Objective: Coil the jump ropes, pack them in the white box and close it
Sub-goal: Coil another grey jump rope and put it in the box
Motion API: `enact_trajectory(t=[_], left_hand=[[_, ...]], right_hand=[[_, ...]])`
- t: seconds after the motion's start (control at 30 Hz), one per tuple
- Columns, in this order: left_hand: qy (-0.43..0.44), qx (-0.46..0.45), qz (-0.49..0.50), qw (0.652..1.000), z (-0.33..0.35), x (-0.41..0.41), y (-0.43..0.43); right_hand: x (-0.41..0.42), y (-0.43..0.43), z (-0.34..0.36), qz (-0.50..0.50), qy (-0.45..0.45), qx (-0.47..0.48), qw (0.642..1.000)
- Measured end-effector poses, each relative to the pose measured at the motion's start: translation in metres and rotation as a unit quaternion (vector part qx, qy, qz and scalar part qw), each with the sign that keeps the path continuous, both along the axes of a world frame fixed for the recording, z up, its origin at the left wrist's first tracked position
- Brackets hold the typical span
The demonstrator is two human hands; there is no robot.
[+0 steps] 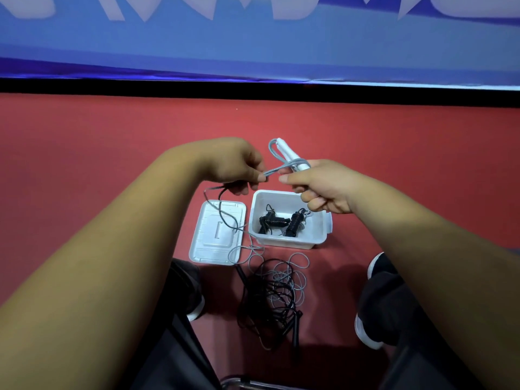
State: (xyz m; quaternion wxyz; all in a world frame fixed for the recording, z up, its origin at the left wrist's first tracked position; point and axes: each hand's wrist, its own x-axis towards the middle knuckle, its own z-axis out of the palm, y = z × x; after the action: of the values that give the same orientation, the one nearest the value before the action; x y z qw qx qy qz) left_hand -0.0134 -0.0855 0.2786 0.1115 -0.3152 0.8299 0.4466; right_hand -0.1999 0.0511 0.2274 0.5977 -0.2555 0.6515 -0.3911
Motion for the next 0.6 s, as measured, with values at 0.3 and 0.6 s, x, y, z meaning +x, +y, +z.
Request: enact_trajectory(t=[0.3,0.6], left_hand=[[0.077,0.041,0.118,0.989,-0.009,-0.025,0.022],[0.217,0.082,0.133,0.963,0.010,-0.017,0.007]], right_hand=[[0.002,-0.009,0.014,-0.156,-0.174,-0.044,0.971],[-0.011,-0.008,0.026,-0.154,-0.212,-0.074,0.962]])
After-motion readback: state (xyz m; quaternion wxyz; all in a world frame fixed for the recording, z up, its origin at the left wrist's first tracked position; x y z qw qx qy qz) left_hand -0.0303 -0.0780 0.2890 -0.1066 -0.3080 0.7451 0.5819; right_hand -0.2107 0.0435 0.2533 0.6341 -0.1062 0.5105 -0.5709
